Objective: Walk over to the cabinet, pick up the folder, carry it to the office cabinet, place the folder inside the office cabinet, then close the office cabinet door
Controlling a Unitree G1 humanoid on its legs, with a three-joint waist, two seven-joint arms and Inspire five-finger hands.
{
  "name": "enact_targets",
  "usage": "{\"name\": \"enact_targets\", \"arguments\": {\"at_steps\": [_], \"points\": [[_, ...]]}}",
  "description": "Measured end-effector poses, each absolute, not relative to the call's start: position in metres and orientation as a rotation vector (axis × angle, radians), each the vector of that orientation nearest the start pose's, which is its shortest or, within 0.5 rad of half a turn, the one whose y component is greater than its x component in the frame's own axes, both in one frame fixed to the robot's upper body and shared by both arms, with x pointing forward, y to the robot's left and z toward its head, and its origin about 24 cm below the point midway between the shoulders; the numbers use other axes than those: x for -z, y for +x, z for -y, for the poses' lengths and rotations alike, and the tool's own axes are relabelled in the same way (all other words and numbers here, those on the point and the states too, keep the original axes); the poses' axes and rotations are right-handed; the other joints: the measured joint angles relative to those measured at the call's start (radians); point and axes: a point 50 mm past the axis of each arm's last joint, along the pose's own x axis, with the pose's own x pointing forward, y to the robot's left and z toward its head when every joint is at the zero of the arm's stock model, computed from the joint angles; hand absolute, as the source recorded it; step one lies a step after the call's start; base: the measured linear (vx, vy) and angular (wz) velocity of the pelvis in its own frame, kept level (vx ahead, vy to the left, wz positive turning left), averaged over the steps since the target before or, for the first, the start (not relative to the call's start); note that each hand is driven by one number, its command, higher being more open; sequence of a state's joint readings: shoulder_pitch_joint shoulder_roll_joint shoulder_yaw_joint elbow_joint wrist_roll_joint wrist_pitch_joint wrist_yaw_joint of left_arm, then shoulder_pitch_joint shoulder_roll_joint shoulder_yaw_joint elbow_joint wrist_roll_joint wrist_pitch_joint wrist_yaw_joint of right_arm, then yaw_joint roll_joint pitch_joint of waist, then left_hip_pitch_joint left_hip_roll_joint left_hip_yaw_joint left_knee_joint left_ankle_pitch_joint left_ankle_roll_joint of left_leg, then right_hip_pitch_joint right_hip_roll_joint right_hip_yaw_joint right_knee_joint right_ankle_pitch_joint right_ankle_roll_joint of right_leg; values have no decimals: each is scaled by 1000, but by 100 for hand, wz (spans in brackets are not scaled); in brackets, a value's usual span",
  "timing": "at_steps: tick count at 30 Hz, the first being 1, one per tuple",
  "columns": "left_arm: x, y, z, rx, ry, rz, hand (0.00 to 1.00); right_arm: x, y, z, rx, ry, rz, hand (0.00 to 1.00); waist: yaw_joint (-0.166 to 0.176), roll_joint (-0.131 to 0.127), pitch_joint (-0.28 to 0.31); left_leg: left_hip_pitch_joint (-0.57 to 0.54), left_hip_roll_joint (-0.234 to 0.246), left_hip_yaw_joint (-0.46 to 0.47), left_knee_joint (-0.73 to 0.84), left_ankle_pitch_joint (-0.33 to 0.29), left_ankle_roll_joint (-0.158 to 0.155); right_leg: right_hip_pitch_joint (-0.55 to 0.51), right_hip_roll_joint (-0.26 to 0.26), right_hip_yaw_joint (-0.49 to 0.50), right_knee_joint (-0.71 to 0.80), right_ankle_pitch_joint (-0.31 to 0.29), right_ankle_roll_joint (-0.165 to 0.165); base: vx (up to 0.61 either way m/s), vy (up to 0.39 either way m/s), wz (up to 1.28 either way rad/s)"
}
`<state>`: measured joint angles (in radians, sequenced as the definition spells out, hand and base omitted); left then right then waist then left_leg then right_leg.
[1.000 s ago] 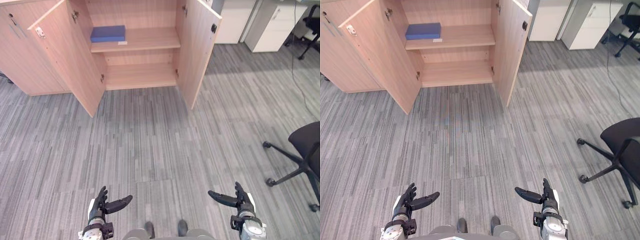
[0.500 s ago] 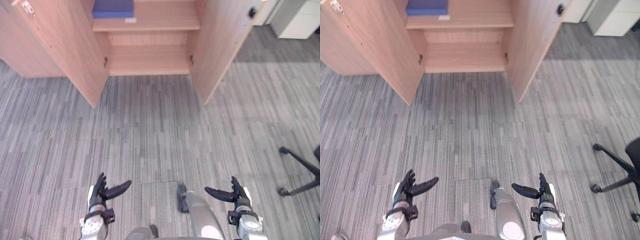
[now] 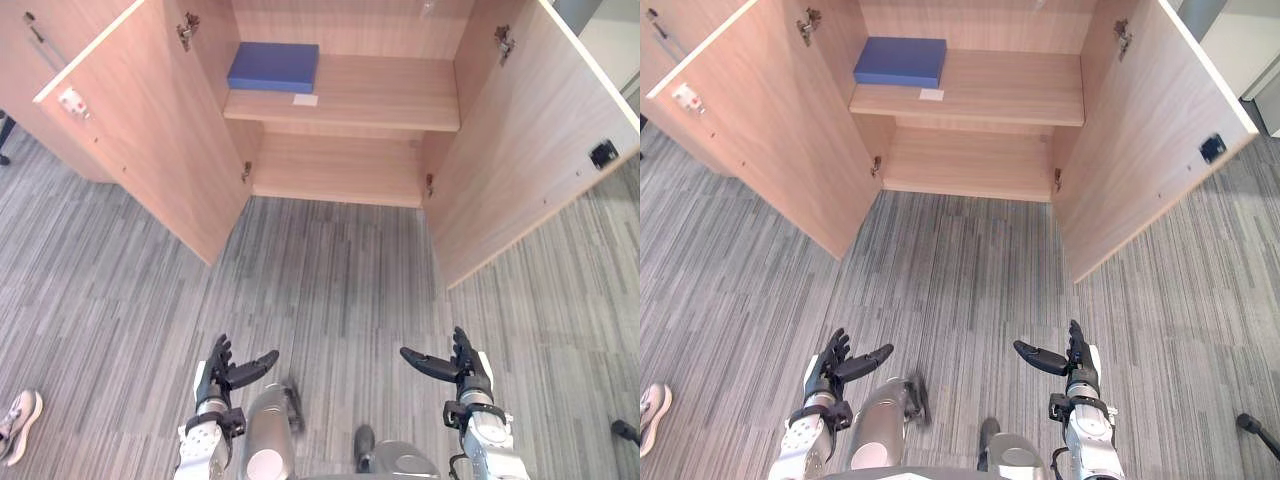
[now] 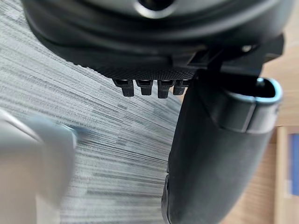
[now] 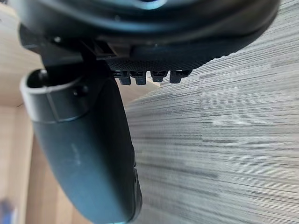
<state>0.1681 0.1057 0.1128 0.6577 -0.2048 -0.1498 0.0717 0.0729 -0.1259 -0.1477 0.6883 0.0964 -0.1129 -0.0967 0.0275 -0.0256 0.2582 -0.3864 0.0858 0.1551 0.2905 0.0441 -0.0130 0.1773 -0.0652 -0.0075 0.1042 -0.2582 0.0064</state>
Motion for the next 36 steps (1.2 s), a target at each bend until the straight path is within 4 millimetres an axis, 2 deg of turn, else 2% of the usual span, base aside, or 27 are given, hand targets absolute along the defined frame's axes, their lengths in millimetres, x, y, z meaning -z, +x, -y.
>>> {"name": "enact_targets", "arguments": {"at_steps": [1,2,3,4,5,6,7,8,10,11,12,13,14,15,16,17,19,21,22,24,25,26,27,28,29,32,36], "points": [[112,144,-220,-346,-85,-661,100,105,166,227,331,-19,-645,100,-17,-14,-15,-1,-24,13,28,-33,33,-40,-37,26,82,2,4,809,318,-27],[113,143,-217,-340,-83,-665,100,108,162,228,336,-17,-665,100,-22,-21,-16,26,-31,41,74,-96,40,-74,-52,68,219,3,21,661,256,-21],[113,142,-217,-340,-83,-669,100,109,161,227,334,-14,-675,100,-21,-27,-15,57,-37,55,83,-124,43,-96,-59,80,317,13,59,641,248,-47],[114,140,-218,-342,-79,-675,100,112,159,223,326,-8,-692,100,-31,-32,-12,146,-48,71,71,-180,50,-167,-73,88,551,99,183,592,214,-44],[113,140,-222,-341,-66,-675,100,115,157,219,311,-2,-705,100,-46,-31,-11,238,-53,79,48,-218,53,-250,-84,78,781,173,198,582,186,-33],[112,141,-223,-341,-59,-673,100,115,157,217,300,-5,-710,100,-51,-28,-9,283,-52,80,35,-231,55,-284,-89,62,867,147,157,616,119,-20],[110,143,-225,-337,-46,-660,100,116,157,212,271,-18,-716,100,-61,-24,-10,367,-46,87,-11,-247,54,-356,-95,9,946,86,90,588,32,-16],[107,146,-229,-335,-27,-639,100,115,161,206,238,-28,-707,100,-70,-13,-10,435,-32,92,-61,-252,48,-434,-92,-51,931,44,65,573,-4,-15],[102,155,-234,-331,-9,-610,100,114,164,202,212,-39,-700,100,-72,-3,-3,490,-6,97,-97,-254,44,-510,-78,-121,806,3,40,449,-88,0],[99,160,-236,-330,-5,-595,100,114,163,202,209,-42,-701,100,-74,-3,-3,527,17,98,-107,-256,41,-556,-51,-151,603,9,39,512,-166,15],[99,161,-235,-329,-6,-594,100,115,162,203,211,-45,-704,100,-77,-4,-4,545,24,96,-111,-260,34,-563,-40,-153,502,33,42,651,-250,29],[99,159,-238,-332,1,-595,100,116,159,205,215,-50,-711,100,-85,-16,-12,578,25,90,-113,-282,-3,-552,-19,-141,266,146,39,598,-235,40],[103,155,-234,-331,-10,-620,100,118,153,212,227,-68,-730,100,-98,-24,-17,621,29,66,-109,-318,-59,-536,-15,-120,205,340,-25,693,-253,17],[107,155,-226,-327,-35,-637,100,115,160,218,230,-92,-725,100,-90,17,-17,621,61,54,-92,-317,-67,-554,12,-120,262,317,-33,560,-193,8],[107,157,-222,-312,-43,-634,100,113,163,221,238,-93,-711,100,-96,21,-17,599,62,31,-36,-303,-80,-567,9,-118,305,256,-31,404,-153,-12],[107,158,-218,-306,-50,-633,100,112,164,222,248,-90,-709,100,-98,25,-14,577,71,17,23,-292,-90,-563,10,-121,329,225,-34,391,-188,20],[108,159,-206,-297,-91,-629,100,117,152,223,259,-85,-743,100,-94,41,-2,423,148,-43,465,-205,-132,-431,26,-161,307,147,-49,451,-236,39],[106,158,-202,-294,-105,-608,100,118,142,218,262,-67,-748,100,-64,38,-3,319,196,-6,659,-249,-128,-322,48,-170,248,129,-65,392,-178,5],[104,159,-201,-288,-105,-603,100,117,143,215,264,-54,-733,100,-56,32,-6,273,193,17,653,-267,-119,-284,49,-167,214,128,-67,432,-143,-20],[103,161,-198,-278,-106,-594,100,114,148,217,281,-39,-709,100,-52,31,-5,243,167,62,466,-285,-96,-223,46,-157,155,133,-60,346,-57,-19],[101,162,-198,-277,-107,-585,100,112,151,219,295,-32,-700,100,-51,38,-9,244,140,62,290,-279,-93,-193,47,-152,134,135,-57,421,49,-25],[99,164,-198,-275,-108,-569,100,111,152,223,313,-30,-691,100,-48,47,-14,256,106,52,97,-208,-85,-179,50,-142,118,134,-46,353,55,-26],[97,166,-198,-275,-108,-561,100,111,152,225,323,-29,-689,100,-48,55,-19,260,96,45,15,-141,-76,-177,55,-137,114,132,-42,397,127,-27],[94,167,-201,-277,-100,-545,100,112,150,227,347,-17,-695,100,-46,63,-27,271,85,48,-62,-59,-64,-171,63,-122,112,119,-21,240,93,-7],[90,171,-203,-278,-91,-525,100,114,147,228,361,-8,-706,100,-48,49,-33,299,58,47,-114,-45,-55,-160,44,-115,100,121,-14,336,137,0],[73,180,-207,-266,-50,-436,100,118,134,231,378,-15,-739,100,-51,41,-40,361,6,51,-226,-15,-39,-130,5,-114,68,108,8,222,89,16],[52,181,-218,-282,22,-343,100,121,131,227,369,-6,-756,100,-49,43,-42,407,-8,45,-264,-15,-38,-89,-7,-115,49,105,13,115,21,7]]}}
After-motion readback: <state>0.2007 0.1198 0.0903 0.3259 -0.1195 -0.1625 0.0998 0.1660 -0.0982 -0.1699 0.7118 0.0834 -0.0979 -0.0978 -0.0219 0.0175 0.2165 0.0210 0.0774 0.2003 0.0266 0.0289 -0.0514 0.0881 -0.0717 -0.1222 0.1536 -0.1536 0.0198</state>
